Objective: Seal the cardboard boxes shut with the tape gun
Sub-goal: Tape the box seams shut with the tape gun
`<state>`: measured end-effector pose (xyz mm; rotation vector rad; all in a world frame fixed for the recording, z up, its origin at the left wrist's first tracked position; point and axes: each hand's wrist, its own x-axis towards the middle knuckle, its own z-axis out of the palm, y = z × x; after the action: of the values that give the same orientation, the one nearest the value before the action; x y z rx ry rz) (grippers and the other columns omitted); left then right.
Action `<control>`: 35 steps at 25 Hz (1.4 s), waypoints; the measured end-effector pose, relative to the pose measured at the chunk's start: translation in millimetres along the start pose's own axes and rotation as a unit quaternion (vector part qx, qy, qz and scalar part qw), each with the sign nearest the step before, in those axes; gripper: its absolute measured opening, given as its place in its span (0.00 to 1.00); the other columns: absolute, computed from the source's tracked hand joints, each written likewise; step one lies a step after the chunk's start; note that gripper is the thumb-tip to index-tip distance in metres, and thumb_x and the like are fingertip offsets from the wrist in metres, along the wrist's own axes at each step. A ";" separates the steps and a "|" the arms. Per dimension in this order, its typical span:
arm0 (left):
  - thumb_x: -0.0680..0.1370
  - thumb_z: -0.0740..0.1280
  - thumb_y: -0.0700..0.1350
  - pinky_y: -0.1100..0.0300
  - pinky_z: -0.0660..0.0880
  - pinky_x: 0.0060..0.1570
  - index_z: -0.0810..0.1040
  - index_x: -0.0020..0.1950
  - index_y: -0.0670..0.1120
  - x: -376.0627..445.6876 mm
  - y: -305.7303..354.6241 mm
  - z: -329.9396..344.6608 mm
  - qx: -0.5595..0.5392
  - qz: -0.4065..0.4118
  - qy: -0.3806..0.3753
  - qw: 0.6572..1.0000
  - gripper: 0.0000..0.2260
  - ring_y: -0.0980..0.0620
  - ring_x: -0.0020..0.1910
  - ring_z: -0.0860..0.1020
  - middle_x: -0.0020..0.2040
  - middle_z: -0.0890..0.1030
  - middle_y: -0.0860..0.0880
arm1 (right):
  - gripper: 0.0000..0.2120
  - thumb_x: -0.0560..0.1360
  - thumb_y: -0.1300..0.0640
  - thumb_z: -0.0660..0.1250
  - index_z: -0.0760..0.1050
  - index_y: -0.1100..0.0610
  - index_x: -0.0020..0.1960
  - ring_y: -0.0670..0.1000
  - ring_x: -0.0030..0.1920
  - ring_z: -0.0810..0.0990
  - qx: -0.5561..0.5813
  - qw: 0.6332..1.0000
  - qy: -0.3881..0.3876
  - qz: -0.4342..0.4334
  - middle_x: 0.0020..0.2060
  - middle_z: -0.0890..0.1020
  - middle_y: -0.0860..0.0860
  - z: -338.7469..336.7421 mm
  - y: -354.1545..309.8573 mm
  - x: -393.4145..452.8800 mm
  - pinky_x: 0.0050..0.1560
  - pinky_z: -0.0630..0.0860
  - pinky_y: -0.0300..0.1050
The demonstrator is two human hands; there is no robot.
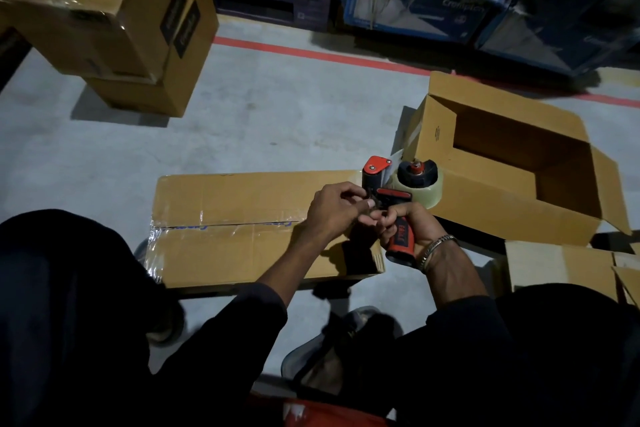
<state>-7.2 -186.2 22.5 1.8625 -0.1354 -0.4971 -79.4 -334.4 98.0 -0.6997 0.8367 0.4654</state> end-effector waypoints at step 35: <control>0.77 0.75 0.36 0.63 0.78 0.31 0.77 0.51 0.43 0.3 -18.3 17.5 -0.438 -0.285 -0.080 0.849 0.08 0.54 0.33 0.82 0.44 0.83 0.43 | 0.15 0.74 0.72 0.50 0.75 0.66 0.40 0.46 0.23 0.78 -0.011 1.000 0.012 -0.011 0.37 0.80 0.63 3.0 1.8 6.5 0.21 0.68 0.32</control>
<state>-16.7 -195.3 0.8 0.9208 0.4880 -0.9350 -75.2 -330.3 93.6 -0.7357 0.8472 0.4468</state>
